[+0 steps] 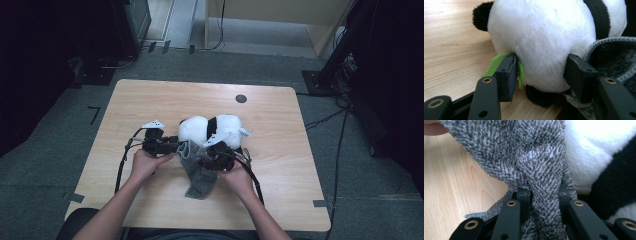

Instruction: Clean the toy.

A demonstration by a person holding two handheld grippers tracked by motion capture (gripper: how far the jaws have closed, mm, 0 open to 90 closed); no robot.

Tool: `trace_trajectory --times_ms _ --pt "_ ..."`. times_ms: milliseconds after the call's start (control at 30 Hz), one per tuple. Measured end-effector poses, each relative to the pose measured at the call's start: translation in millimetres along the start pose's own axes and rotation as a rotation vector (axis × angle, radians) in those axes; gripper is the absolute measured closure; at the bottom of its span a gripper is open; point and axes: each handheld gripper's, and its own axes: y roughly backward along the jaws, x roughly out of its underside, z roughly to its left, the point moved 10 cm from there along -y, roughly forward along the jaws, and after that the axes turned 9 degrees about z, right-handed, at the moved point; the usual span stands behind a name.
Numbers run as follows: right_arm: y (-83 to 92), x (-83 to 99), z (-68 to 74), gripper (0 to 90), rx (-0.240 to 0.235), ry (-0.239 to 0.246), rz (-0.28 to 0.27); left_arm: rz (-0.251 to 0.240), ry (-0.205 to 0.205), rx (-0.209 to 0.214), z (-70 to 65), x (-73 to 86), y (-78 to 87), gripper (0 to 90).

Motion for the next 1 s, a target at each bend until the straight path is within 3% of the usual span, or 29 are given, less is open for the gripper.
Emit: trace_trajectory --times_ms 167,500,1000 --pt "9.9 2.6 -5.7 74.0 0.011 -0.014 -0.013 0.000 0.003 0.005 0.1 -1.5 -0.4 44.3" --pt "42.2 18.8 -32.5 73.9 0.054 -0.097 -0.052 0.001 -0.004 0.008 1.0 -3.0 -0.9 44.3" --pt "83.4 41.0 -52.0 73.5 0.099 -0.123 -0.082 -0.001 0.001 0.015 0.5 -4.3 -1.2 44.2"
